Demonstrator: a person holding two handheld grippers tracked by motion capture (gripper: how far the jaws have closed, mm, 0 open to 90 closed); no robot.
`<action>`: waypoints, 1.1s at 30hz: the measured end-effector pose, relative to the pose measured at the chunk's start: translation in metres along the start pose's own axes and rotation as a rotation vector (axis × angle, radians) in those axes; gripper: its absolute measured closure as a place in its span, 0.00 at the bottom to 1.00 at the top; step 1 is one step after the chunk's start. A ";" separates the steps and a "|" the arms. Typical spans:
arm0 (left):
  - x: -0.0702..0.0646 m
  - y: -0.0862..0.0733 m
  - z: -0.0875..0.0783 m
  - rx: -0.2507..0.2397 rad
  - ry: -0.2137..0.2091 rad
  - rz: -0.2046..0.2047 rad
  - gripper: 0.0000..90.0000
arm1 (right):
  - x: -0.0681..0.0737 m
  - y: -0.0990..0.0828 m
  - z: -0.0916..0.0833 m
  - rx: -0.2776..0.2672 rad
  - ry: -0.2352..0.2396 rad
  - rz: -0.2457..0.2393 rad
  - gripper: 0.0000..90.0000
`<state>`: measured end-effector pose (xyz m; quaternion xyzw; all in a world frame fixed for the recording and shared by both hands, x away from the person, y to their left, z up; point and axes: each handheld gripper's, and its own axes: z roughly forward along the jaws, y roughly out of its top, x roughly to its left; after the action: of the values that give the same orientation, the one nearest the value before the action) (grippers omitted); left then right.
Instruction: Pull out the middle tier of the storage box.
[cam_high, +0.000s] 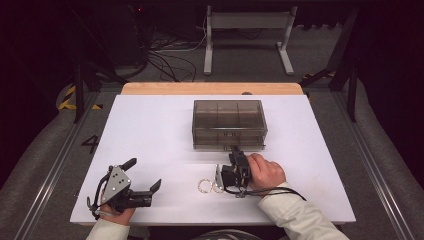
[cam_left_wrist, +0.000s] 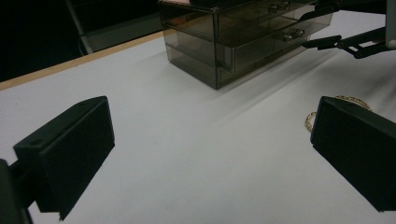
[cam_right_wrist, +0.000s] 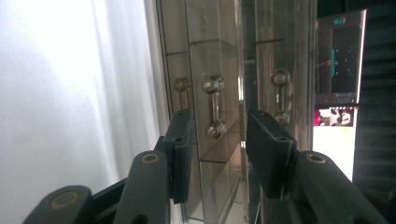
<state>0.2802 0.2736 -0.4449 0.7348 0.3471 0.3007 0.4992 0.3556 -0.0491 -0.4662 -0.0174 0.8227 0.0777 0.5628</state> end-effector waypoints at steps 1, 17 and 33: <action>0.000 0.000 0.000 0.000 0.000 0.000 0.01 | -0.001 0.000 -0.002 -0.016 -0.014 -0.007 0.66; 0.000 0.000 0.000 -0.001 0.002 -0.005 0.01 | -0.013 -0.007 -0.023 -0.168 0.019 0.061 0.43; 0.000 0.000 0.001 0.001 0.003 -0.007 0.01 | -0.021 -0.022 -0.049 -0.408 0.082 0.082 0.31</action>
<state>0.2806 0.2732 -0.4453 0.7334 0.3506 0.2998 0.4993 0.3206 -0.0788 -0.4321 -0.1005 0.8121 0.2648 0.5101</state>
